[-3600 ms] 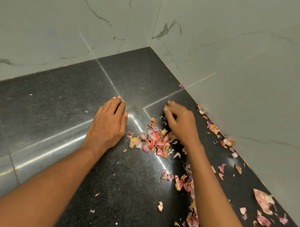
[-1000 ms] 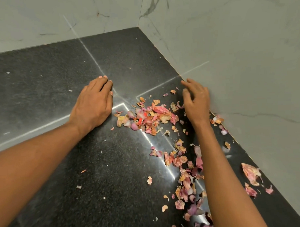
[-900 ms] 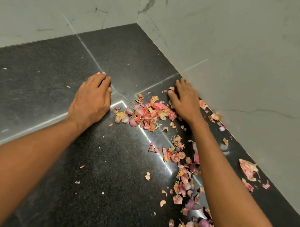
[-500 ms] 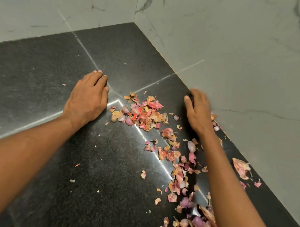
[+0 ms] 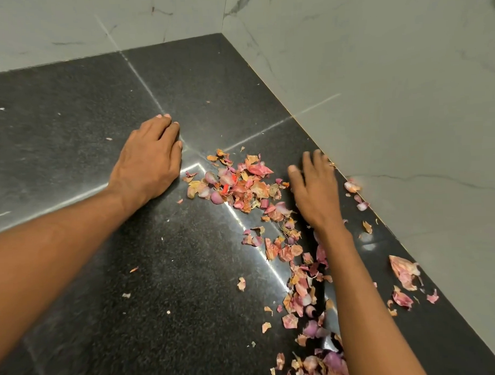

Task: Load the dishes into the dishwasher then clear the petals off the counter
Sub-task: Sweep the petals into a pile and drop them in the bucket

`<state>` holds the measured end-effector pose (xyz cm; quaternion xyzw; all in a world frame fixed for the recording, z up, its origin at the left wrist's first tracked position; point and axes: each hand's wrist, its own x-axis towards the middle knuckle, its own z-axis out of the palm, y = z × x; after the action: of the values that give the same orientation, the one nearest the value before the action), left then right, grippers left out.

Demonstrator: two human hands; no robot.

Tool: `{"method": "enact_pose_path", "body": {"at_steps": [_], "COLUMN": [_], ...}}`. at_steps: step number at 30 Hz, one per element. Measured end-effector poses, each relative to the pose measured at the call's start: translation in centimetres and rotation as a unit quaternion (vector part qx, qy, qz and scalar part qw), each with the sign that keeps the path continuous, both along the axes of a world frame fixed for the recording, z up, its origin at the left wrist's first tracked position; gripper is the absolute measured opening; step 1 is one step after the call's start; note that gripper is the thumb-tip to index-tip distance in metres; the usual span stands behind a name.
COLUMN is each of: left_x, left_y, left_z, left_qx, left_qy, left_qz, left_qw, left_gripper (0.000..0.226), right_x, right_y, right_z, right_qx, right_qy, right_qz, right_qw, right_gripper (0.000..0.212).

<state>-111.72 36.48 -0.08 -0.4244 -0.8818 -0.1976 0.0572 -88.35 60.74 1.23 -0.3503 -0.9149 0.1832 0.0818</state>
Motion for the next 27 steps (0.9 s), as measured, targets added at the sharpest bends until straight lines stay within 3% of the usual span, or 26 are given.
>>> {"method": "enact_pose_path", "body": {"at_steps": [3,5,7,10,11,14,16,18,20,22,25,27], "left_x": [0.1,0.2,0.2,0.1,0.1,0.2,0.2,0.2,0.2,0.2,0.1,0.0], "left_y": [-0.1,0.0,0.0,0.0,0.0,0.0,0.0,0.1,0.1,0.0,0.0,0.1], "left_z": [0.1,0.1,0.1,0.1,0.1,-0.1,-0.1,0.0,0.1,0.0,-0.2,-0.2], "left_qx": [0.001,0.003,0.002,0.004,0.006,0.004,0.001,0.002,0.003,0.001,-0.002,-0.001], "left_qy": [0.002,0.006,0.006,0.007,0.007,0.006,0.005,0.005,0.005,0.008,0.014,0.014], "left_qz": [0.000,-0.003,-0.003,-0.001,-0.001,0.000,0.000,-0.003,-0.003,-0.002,-0.009,-0.010], "left_qw": [1.000,1.000,1.000,1.000,1.000,1.000,1.000,1.000,1.000,1.000,1.000,1.000], "left_gripper": [0.039,0.039,0.038,0.038,0.038,0.039,0.039,0.039,0.039,0.039,0.039,0.039], "right_x": [0.4,0.3,-0.4,-0.7,-0.3,1.0,1.6,1.9,2.3,2.8,3.1,2.6], "right_y": [-2.2,-2.4,-1.3,-0.2,0.0,-0.2,0.0,0.1,-0.2,-0.3,0.3,0.2], "right_z": [0.6,1.2,1.1,0.0,-0.1,0.7,1.1,0.8,1.4,2.0,1.8,1.6], "right_qx": [-0.085,-0.058,-0.022,0.008,-0.003,-0.009,0.066,0.045,-0.010,0.017,0.045,0.005], "right_qy": [0.130,0.206,0.167,-0.033,-0.024,0.142,0.089,0.045,0.115,0.192,0.132,0.059], "right_qz": [0.057,0.024,-0.029,-0.053,-0.049,-0.098,-0.113,-0.082,-0.058,-0.063,-0.093,-0.024], "right_qw": [0.986,0.977,0.985,0.998,0.999,0.985,0.987,0.995,0.992,0.979,0.986,0.998], "right_gripper": [0.047,0.041,0.047,0.064,0.060,0.046,0.041,0.039,0.035,0.029,0.042,0.050]}}
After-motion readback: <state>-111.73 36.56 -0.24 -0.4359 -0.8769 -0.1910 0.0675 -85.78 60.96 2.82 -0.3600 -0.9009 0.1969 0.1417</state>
